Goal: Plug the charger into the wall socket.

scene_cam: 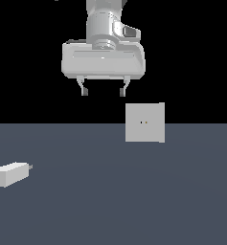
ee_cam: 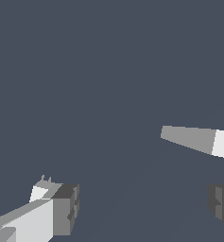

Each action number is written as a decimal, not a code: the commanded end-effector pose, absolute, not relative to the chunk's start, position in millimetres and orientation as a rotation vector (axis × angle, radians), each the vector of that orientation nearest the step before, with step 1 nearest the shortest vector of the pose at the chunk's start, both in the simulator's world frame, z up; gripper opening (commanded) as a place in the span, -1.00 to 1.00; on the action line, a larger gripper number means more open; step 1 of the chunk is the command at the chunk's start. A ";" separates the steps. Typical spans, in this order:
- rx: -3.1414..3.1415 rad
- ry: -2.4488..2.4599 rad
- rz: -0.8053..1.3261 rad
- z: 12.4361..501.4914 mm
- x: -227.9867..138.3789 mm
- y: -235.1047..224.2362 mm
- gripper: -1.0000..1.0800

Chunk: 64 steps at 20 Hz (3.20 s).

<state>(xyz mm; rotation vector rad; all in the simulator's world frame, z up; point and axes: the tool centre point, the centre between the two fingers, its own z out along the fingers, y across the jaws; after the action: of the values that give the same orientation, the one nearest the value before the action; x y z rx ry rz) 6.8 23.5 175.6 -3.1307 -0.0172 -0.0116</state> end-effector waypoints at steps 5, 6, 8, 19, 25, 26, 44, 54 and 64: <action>-3.131 -0.012 -0.016 174.2 4.9 25.4 0.92; -3.131 -0.009 -0.019 173.5 3.9 26.6 0.92; -3.132 -0.002 -0.026 171.4 1.1 29.6 0.92; -3.135 0.089 -0.112 145.6 -29.6 66.2 0.92; -3.134 0.162 -0.180 123.2 -51.1 97.2 0.92; -3.133 0.173 -0.191 119.5 -54.3 102.3 0.92; -3.127 0.325 -0.332 69.0 -86.0 168.1 0.92; -3.128 0.342 -0.347 62.4 -88.4 176.2 0.92; -3.128 0.343 -0.348 36.4 -89.2 176.0 0.92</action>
<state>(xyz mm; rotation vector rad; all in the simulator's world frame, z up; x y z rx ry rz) -88.7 176.1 43.3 -3.1271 0.3434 -0.3485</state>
